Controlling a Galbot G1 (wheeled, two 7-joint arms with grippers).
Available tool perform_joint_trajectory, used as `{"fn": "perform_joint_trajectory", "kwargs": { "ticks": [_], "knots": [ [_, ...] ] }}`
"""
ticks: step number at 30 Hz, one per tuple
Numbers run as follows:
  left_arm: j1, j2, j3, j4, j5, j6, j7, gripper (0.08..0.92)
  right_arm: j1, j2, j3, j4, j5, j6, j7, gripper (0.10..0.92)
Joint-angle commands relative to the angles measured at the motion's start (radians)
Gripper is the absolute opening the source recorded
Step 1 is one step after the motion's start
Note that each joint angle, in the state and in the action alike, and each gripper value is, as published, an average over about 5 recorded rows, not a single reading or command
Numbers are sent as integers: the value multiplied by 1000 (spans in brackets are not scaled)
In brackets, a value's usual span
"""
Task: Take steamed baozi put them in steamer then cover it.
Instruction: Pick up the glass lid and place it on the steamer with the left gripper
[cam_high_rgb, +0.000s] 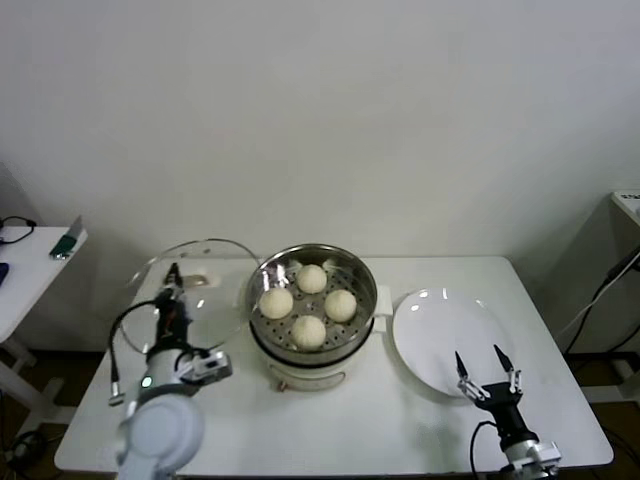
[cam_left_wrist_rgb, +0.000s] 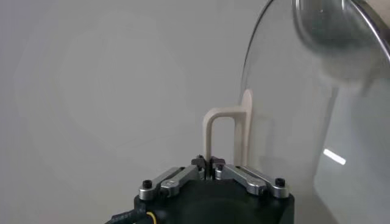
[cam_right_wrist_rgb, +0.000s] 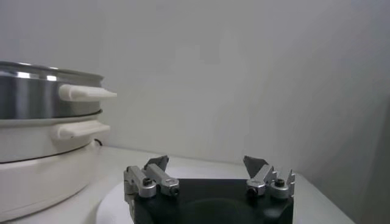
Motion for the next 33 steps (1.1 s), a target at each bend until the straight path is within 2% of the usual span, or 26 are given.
{"fn": "perform_joint_trajectory", "kwargs": {
  "ticks": [1,7,10,21,33],
  "knots": [
    [-194,-201,295,55,227,114,137,139,8,-5,-14,-11,-12,1,-3,823],
    [-213,-366,364,148,340,87,135,139,10,-22,-13,-19,10,16,-5,823],
    [-214,-410,381,210,392,76,126,139,7,-28,-6,-17,22,23,-6,823],
    [-227,-416,420,363,430,85,101,139,-9,-24,7,-10,38,43,-7,823],
    [-239,-416,410,380,403,104,88,139,-10,-21,13,-33,38,54,-7,823]
  ]
}}
